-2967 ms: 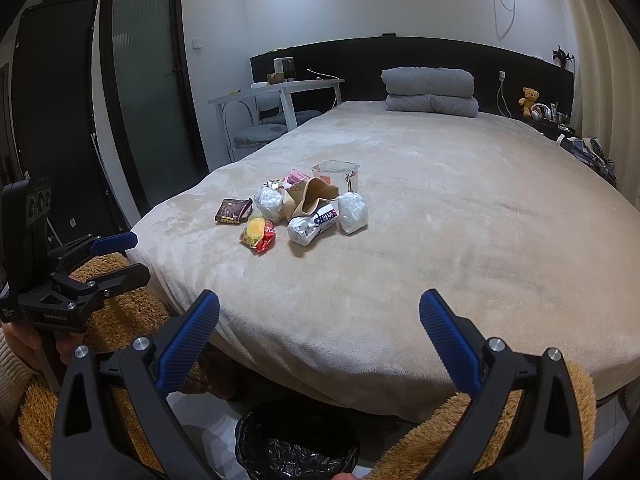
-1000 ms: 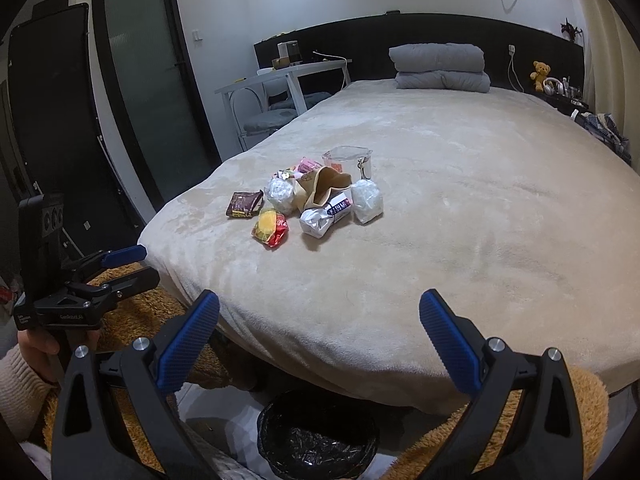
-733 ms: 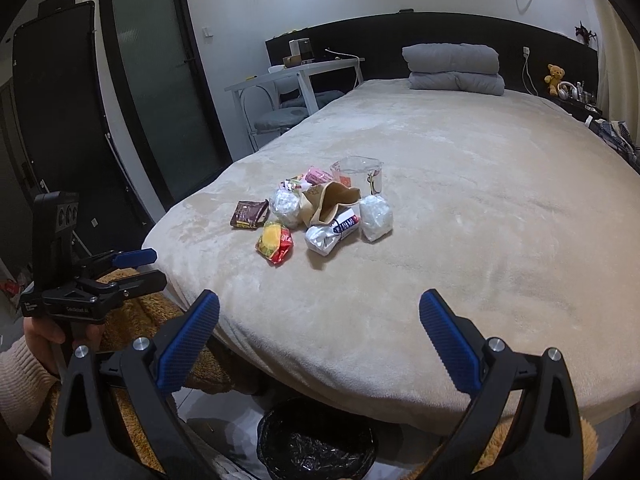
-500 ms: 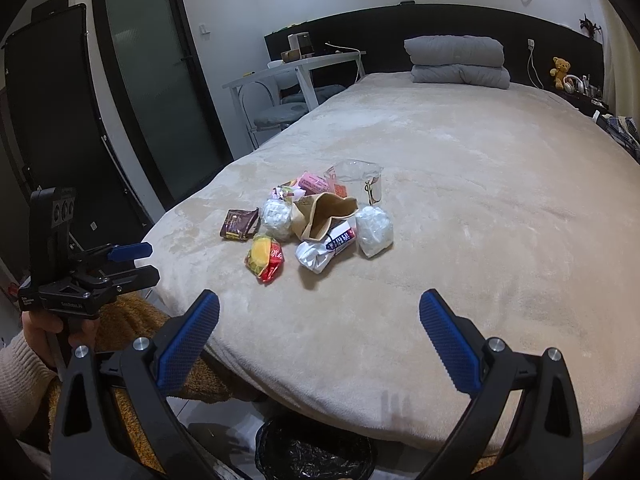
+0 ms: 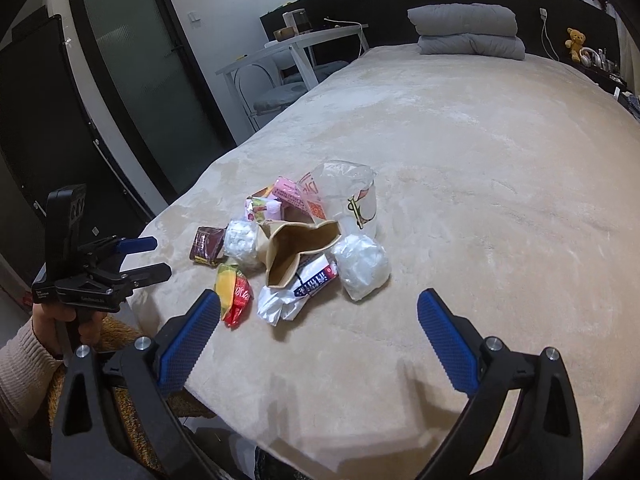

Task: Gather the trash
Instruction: 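Reach the left tool to the maroon box while the right tool reaches the white plastic bag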

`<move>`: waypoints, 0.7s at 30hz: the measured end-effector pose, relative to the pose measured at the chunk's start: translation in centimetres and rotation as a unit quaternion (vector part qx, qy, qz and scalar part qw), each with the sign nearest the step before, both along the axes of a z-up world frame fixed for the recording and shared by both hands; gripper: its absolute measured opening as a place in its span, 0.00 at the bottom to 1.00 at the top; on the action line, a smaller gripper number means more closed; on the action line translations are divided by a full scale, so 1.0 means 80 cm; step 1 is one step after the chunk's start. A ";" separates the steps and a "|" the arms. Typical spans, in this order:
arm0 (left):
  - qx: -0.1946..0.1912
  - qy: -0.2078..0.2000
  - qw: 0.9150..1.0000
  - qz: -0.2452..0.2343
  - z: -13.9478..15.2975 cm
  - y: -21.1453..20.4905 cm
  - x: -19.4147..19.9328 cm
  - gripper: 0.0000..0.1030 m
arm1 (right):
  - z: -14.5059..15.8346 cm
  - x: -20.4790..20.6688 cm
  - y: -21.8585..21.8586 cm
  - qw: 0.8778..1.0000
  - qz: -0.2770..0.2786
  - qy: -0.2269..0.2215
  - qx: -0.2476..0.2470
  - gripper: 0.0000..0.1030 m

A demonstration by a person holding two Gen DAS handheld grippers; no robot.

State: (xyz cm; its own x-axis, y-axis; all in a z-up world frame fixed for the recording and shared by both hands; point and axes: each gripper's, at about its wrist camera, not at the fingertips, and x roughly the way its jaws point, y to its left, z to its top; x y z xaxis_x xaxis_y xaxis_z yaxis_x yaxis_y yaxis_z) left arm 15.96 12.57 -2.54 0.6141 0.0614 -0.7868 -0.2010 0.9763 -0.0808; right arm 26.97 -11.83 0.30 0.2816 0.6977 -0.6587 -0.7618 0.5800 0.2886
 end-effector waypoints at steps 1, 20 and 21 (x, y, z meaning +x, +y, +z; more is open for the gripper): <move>-0.001 0.007 1.000 0.001 -0.004 0.004 0.007 0.93 | -0.003 0.007 0.004 1.000 0.002 0.004 -0.003 0.90; 0.015 0.100 0.995 0.007 -0.058 0.038 0.090 0.68 | -0.065 0.096 0.045 0.993 0.031 0.110 -0.030 0.66; 0.015 0.098 0.995 0.007 -0.059 0.038 0.091 0.68 | -0.068 0.099 0.046 0.992 0.032 0.118 -0.031 0.63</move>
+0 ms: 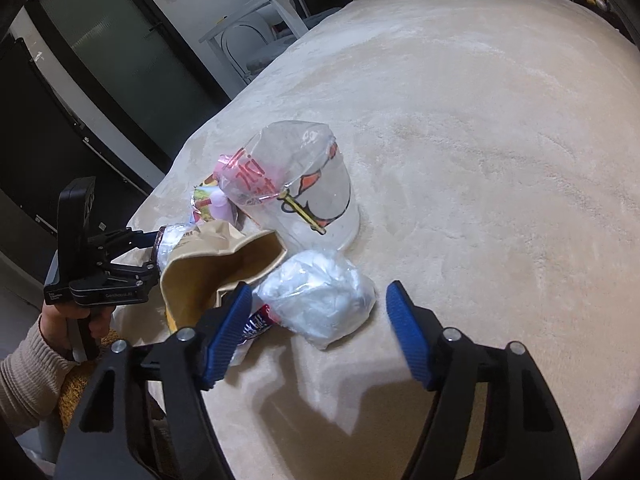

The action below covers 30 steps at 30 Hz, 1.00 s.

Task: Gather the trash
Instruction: 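Reach the left tool to the maroon box while the right tool reaches the white plastic bag, then close the left tool on the maroon box while the right tool grips the white bag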

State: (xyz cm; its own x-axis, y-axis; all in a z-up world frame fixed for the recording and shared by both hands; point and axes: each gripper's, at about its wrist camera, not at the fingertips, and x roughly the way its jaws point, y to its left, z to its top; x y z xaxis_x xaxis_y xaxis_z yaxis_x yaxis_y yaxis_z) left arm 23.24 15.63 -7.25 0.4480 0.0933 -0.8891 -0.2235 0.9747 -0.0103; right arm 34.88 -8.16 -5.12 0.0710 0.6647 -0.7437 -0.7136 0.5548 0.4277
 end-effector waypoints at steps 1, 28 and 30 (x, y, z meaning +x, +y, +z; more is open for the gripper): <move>0.001 0.000 1.000 0.000 0.000 0.000 0.001 0.68 | -0.002 0.002 0.000 1.000 0.000 0.006 0.002 0.60; -0.039 -0.084 0.995 0.029 0.043 -0.029 -0.075 0.62 | 0.032 -0.046 -0.059 0.997 -0.068 -0.018 0.039 0.48; -0.043 -0.092 0.994 0.029 0.048 -0.035 -0.088 0.62 | 0.035 -0.056 -0.071 0.996 -0.078 -0.018 0.045 0.48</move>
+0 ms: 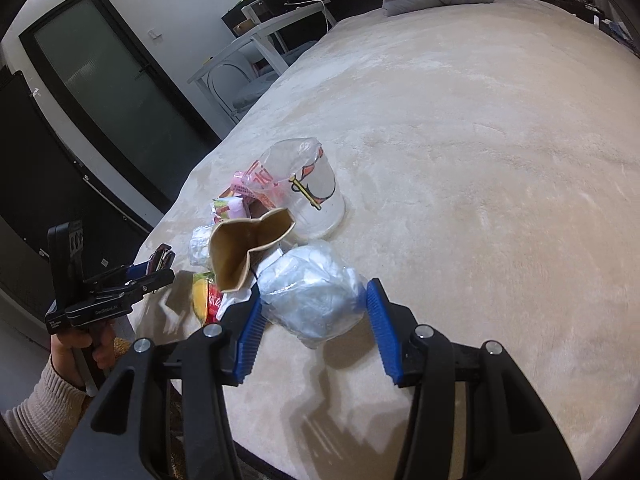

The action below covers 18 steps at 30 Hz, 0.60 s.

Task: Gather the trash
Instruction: 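Close the left tool on the maroon box while the right tool grips the white bag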

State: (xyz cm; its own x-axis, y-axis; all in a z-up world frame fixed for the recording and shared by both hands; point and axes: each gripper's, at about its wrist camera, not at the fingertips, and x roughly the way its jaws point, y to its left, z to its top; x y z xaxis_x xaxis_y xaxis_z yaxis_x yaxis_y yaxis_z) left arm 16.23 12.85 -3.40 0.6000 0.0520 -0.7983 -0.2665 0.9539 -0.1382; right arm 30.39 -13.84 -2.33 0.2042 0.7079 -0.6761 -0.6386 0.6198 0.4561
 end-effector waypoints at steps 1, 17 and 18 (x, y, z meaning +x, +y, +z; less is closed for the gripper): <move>-0.003 -0.005 1.000 0.000 0.003 -0.003 -0.007 0.62 | 0.001 -0.006 -0.006 1.000 -0.004 0.000 0.004 0.48; -0.047 -0.093 0.994 -0.039 0.024 -0.081 -0.121 0.62 | 0.013 -0.111 -0.069 0.999 -0.020 -0.019 0.037 0.48; -0.047 -0.096 0.993 -0.043 0.025 -0.085 -0.126 0.62 | 0.013 -0.117 -0.072 0.999 -0.021 -0.019 0.040 0.48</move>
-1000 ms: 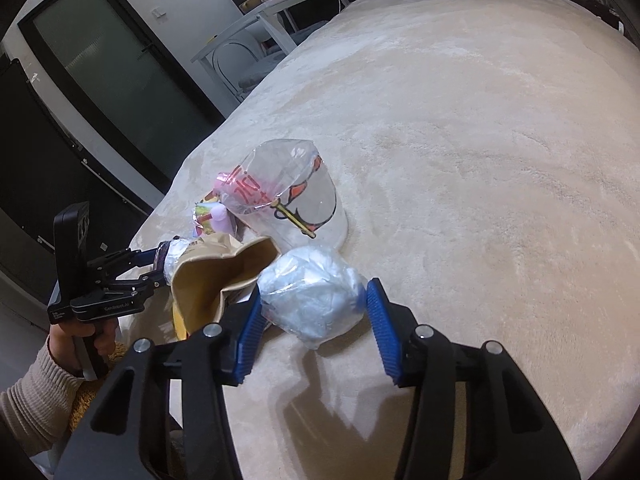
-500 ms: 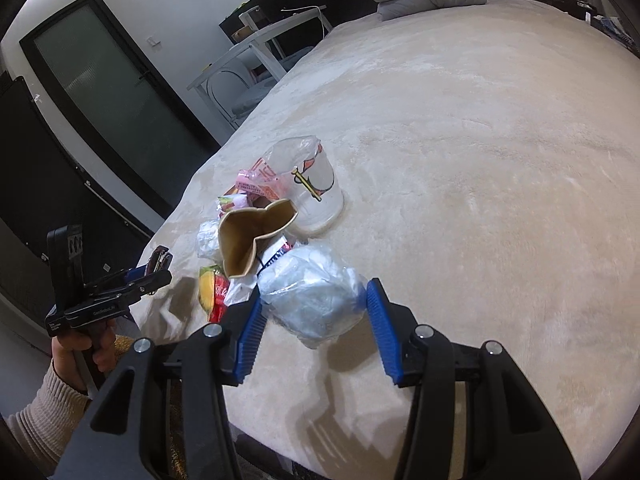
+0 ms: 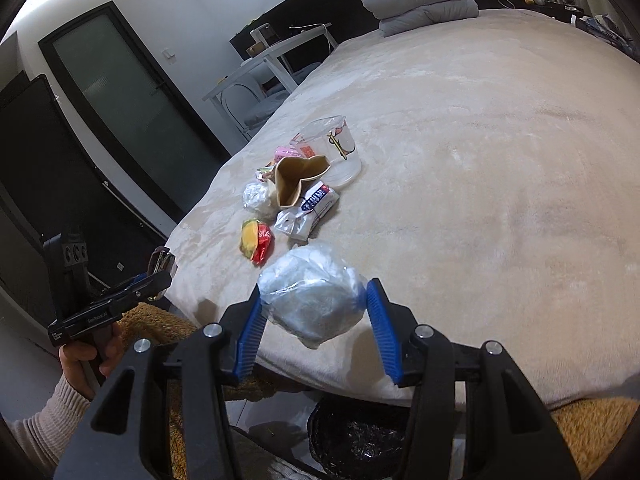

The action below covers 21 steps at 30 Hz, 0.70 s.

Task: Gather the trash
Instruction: 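Close the left tool on the maroon box while the right tool grips the white bag, then carry the maroon box and white bag down over the black bin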

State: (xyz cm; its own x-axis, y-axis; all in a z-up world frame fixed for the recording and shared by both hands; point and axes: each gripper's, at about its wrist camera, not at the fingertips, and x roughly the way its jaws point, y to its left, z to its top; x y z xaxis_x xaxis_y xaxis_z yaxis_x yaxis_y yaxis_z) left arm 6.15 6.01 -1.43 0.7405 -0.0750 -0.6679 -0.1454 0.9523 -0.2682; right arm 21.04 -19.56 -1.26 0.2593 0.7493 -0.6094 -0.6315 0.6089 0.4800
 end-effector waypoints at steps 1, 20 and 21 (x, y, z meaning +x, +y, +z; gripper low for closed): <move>-0.001 -0.002 1.000 -0.004 0.000 -0.005 -0.005 0.62 | 0.000 -0.006 -0.002 1.000 0.001 0.000 0.003 0.48; -0.011 0.020 0.998 -0.056 -0.029 -0.084 -0.065 0.62 | -0.015 -0.099 -0.038 1.000 0.013 0.005 -0.001 0.48; -0.010 0.024 0.998 -0.059 -0.032 -0.088 -0.065 0.62 | -0.018 -0.101 -0.038 1.000 0.013 0.008 -0.005 0.48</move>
State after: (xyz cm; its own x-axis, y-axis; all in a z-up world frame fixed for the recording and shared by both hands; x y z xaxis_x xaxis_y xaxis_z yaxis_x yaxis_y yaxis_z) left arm 0.93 -0.99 -4.03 0.6925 -0.1737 -0.7001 -0.0456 0.9581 -0.2829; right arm 12.97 -22.64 -2.72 0.2297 0.7499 -0.6204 -0.6400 0.5966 0.4842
